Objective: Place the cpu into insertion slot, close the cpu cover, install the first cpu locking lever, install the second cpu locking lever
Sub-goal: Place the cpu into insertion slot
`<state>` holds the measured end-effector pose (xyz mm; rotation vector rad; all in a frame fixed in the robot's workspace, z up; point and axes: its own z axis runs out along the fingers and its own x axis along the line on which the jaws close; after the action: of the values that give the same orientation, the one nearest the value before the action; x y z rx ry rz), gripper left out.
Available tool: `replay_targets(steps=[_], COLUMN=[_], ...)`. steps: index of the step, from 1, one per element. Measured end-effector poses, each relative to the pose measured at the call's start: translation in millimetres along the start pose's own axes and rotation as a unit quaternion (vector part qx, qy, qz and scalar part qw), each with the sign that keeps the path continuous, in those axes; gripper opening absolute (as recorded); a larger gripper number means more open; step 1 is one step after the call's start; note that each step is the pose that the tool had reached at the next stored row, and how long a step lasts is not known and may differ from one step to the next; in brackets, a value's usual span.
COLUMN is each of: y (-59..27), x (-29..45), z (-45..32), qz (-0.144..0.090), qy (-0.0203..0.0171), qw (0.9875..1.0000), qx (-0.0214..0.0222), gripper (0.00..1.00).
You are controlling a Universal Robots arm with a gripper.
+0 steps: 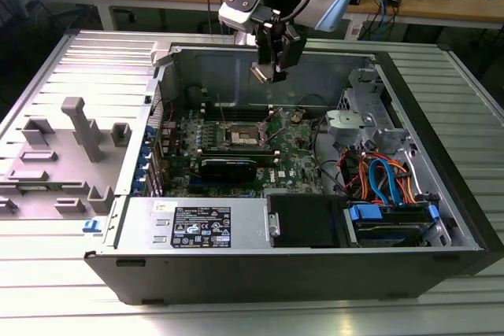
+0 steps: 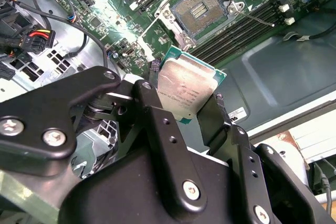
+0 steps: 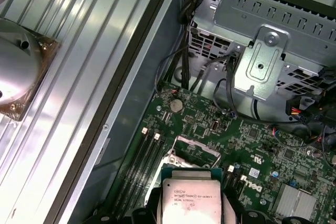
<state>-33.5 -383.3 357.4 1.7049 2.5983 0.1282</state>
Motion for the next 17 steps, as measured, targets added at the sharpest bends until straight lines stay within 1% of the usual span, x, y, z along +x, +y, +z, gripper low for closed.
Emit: replay_targets(steps=[9,17], y=[0.0,0.0], x=[0.0,0.0], z=[0.0,0.0], qz=[0.001,0.015], qy=[-0.0001,-0.0013], qw=[1.0000,0.9999], qx=[0.0000,-0.0003], gripper=[0.55,0.55])
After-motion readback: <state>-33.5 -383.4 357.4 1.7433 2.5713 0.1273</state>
